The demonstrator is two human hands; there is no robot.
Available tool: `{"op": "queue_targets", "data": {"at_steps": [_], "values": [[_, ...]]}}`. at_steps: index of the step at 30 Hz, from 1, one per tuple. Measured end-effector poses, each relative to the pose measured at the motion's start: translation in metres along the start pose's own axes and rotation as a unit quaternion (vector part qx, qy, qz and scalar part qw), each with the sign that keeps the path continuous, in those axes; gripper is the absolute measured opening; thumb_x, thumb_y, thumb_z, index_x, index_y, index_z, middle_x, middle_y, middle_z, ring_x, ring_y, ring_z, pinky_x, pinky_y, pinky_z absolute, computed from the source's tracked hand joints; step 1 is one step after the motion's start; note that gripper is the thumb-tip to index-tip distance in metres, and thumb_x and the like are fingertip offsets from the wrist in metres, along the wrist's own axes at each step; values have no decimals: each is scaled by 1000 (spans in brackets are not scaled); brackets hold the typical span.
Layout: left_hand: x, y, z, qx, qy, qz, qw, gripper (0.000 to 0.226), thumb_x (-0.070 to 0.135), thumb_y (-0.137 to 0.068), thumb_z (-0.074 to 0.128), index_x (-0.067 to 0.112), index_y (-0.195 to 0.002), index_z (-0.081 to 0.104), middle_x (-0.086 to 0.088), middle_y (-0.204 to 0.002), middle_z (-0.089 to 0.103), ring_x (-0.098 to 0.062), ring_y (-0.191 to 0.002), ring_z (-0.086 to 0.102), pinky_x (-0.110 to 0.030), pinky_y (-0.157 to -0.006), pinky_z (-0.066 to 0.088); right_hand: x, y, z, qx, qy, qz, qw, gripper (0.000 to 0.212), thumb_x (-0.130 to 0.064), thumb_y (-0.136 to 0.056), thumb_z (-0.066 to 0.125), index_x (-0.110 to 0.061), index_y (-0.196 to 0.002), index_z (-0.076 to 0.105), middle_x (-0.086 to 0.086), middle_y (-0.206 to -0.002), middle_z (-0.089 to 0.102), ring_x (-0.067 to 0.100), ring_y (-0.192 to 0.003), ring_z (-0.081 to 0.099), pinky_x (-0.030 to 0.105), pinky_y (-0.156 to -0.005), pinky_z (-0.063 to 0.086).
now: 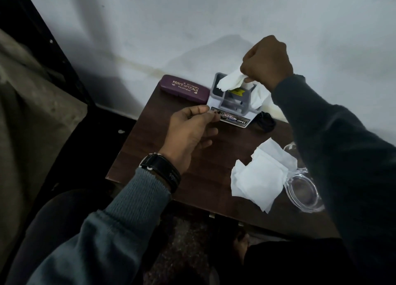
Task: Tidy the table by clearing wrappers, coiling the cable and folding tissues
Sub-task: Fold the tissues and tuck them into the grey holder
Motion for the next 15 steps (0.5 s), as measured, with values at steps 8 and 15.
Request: {"op": "queue_targets", "data": {"at_steps": [8, 15], "values": [[2, 3, 1, -3, -5, -3, 1000, 16, 21, -99, 64, 20, -115, 66, 2, -104, 81, -17, -86, 72, -32, -76, 57, -19, 3, 21, -50, -21, 11, 998, 29, 0, -75, 57, 3, -100, 71, 19, -95, 72, 29, -56, 75, 50, -67, 65], [2, 3, 0, 0, -13, -5, 1000, 7, 22, -99, 63, 26, -104, 66, 4, -104, 81, -15, -84, 72, -31, -74, 55, -17, 11, 43, -66, 32, 8, 997, 27, -2, -76, 58, -4, -98, 73, 11, -94, 73, 27, -68, 73, 42, -74, 65]]}}
Point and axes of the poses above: each hand's wrist, its own y-axis away from the middle knuckle, its own z-axis out of the palm, x = y × z, the point moved 3 cm from there along -y, towards the middle knuckle
